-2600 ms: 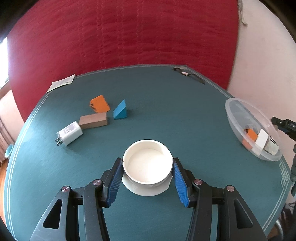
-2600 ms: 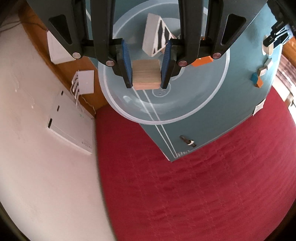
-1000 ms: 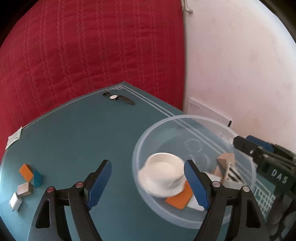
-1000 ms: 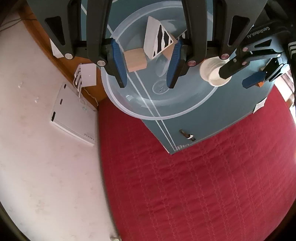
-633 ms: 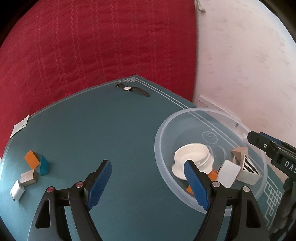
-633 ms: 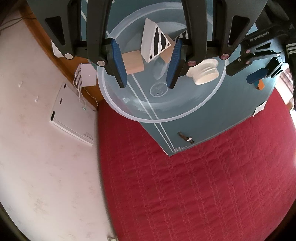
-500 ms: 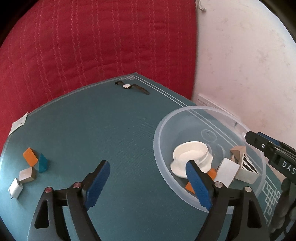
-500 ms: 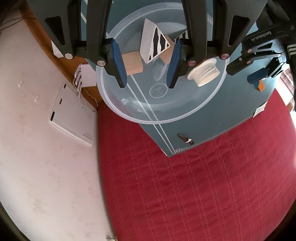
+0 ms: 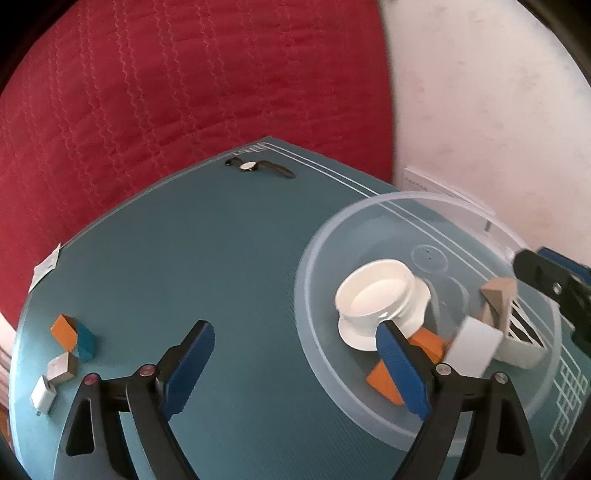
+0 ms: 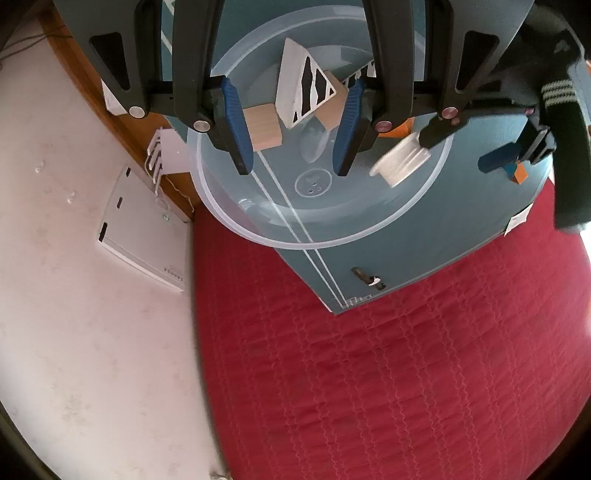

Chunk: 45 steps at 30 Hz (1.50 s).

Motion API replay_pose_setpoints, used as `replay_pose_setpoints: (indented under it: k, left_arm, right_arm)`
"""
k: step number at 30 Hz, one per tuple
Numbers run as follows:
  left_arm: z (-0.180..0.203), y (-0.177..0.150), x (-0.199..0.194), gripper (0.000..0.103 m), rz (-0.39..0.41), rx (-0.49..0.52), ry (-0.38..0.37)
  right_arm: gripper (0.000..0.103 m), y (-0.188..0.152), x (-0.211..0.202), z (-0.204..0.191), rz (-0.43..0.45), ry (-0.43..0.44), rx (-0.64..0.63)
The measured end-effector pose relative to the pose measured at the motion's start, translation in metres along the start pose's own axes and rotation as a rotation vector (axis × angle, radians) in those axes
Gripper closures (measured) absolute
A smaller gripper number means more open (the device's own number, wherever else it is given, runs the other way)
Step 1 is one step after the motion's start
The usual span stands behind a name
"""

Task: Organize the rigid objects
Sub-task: 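Withdraw both tools from the bowl toward the remaining pieces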

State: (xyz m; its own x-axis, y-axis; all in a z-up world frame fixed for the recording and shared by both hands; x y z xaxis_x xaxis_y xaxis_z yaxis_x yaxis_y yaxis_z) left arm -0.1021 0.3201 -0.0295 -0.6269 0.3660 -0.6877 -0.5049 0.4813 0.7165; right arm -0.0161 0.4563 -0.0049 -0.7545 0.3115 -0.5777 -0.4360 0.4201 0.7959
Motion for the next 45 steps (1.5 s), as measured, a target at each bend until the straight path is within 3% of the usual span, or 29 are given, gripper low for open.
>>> replay_pose_setpoints:
  k: [13, 27, 32, 36, 45]
  left_arm:
    - [-0.012, -0.007, 0.011, 0.009, -0.032, -0.034, 0.049]
    - [-0.018, -0.014, -0.004, 0.006, -0.023, -0.062, 0.014]
    - [-0.027, -0.018, -0.013, 0.002, -0.011, -0.088, -0.008]
    - [-0.033, -0.019, -0.022, 0.001, 0.003, -0.108, -0.015]
    - [-0.062, -0.018, -0.049, 0.001, 0.064, -0.179, -0.013]
  right_arm:
    - [0.056, -0.004, 0.001, -0.011, 0.0, 0.002, -0.03]
    - [0.056, -0.009, 0.004, -0.018, 0.0, 0.005, -0.05]
    - [0.055, -0.012, 0.004, -0.025, 0.002, 0.008, -0.071]
    - [0.048, -0.014, 0.0, -0.033, 0.015, 0.01, -0.087]
    - [0.047, -0.019, -0.011, -0.059, 0.046, 0.024, -0.154]
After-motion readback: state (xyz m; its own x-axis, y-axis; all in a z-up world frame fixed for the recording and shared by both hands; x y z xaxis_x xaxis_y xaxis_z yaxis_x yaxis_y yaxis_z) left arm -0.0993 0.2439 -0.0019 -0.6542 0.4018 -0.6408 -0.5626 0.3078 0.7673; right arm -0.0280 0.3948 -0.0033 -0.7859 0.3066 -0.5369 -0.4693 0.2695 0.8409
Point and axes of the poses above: each gripper's, at about its wrist camera, not at the fingertips, and x roughly the way its jaws point, z to its right, y to its top, the point moved 10 cm from there along x, roughly the way its jaws point, and after that the axes turned 3 degrees about -y, right-handed, at the moved point
